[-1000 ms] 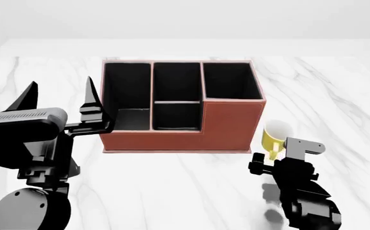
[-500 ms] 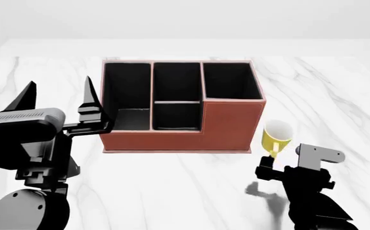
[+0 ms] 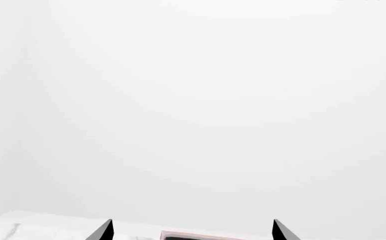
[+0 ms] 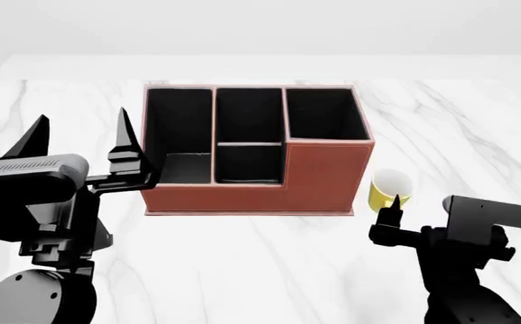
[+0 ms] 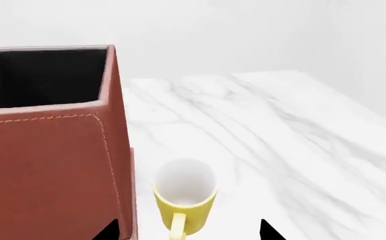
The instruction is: Pick up the yellow and white mug and place it to the right of the caddy.
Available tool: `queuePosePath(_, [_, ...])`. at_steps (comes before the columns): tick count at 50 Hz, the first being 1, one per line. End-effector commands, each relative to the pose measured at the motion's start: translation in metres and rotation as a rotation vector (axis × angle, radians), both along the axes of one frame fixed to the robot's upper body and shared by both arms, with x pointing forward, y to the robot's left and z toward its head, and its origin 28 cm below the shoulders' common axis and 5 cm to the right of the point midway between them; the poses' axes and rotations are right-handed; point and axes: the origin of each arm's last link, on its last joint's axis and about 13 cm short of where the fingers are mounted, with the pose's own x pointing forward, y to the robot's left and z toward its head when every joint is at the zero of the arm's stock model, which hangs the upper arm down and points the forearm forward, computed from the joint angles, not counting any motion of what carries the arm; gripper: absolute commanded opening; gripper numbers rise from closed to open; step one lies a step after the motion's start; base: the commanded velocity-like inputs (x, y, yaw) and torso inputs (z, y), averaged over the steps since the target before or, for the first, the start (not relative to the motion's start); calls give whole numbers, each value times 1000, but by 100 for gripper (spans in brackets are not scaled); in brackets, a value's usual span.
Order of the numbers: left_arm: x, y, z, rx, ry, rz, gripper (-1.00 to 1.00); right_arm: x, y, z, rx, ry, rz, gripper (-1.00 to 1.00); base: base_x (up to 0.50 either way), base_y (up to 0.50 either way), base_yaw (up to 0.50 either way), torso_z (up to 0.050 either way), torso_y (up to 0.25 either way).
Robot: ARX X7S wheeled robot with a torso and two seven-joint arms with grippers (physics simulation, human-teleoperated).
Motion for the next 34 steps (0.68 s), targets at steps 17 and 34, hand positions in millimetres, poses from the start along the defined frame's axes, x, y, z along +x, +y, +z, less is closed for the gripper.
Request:
queuePosePath(17, [-2, 1, 3, -3, -8, 1, 100, -36, 17, 47, -65, -195, 29, 100, 0, 0, 0, 0, 0])
queuePosePath(34, [-2, 1, 2, -2, -9, 1, 100, -48, 21, 61, -88, -263, 34, 100, 0, 0, 0, 0, 0])
